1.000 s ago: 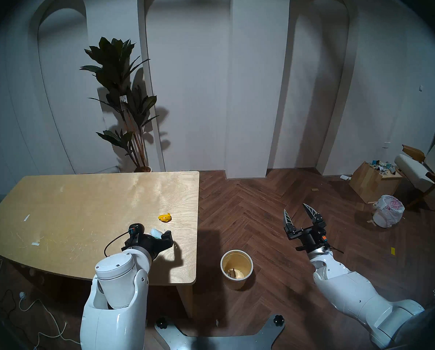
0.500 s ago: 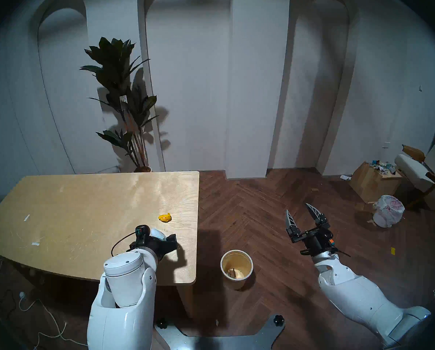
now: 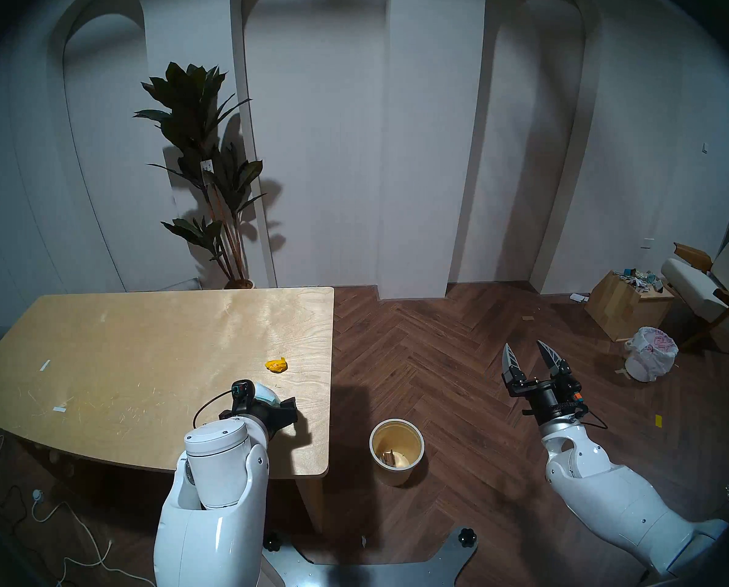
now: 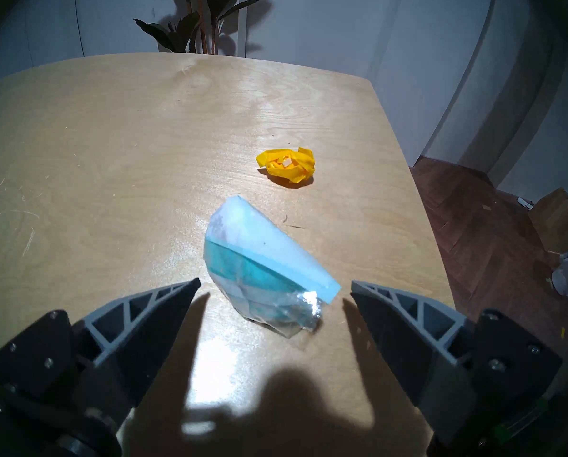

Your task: Put the trash into the trash bin on the ground

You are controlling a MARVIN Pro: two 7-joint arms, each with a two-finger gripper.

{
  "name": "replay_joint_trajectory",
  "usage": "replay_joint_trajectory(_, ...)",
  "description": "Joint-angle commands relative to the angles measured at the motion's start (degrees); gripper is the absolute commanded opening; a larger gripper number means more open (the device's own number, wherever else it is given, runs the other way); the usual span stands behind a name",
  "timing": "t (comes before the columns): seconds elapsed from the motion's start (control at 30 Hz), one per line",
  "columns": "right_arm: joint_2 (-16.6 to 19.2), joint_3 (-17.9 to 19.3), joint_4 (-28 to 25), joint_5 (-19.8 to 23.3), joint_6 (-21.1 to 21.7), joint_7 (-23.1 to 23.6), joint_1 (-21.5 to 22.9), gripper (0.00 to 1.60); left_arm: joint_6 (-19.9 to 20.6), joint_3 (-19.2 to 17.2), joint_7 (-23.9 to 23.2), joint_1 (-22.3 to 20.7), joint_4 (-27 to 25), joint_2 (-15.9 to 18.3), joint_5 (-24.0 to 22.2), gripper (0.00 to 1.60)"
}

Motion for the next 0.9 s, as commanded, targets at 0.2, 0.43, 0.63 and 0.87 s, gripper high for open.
replay_joint_trajectory(0.2,4.97,2.14,-11.64,4.23,7.57,-4.14,-6.31,1.60,-2.25,0.15,1.83,-3.87,3.15,0.32,-0.82,1.60)
replay_joint_trajectory(0.43,7.49,3.55,-16.21,6.20,12.21,-7.01,-9.06,1.60,-4.30,1.06,2.74,-4.57,4.03,0.54,-2.01,1.60)
replay_joint_trajectory(0.63,9.79,5.13,-20.69,8.09,16.27,-9.96,-11.53,1.60,-5.76,1.40,4.28,-5.39,6.17,0.67,-2.86,1.49)
replay_joint_trajectory(0.87,12.62,7.51,-26.69,10.69,21.46,-14.59,-14.70,1.60,-7.75,1.53,5.92,-6.62,9.24,0.80,-3.75,0.00)
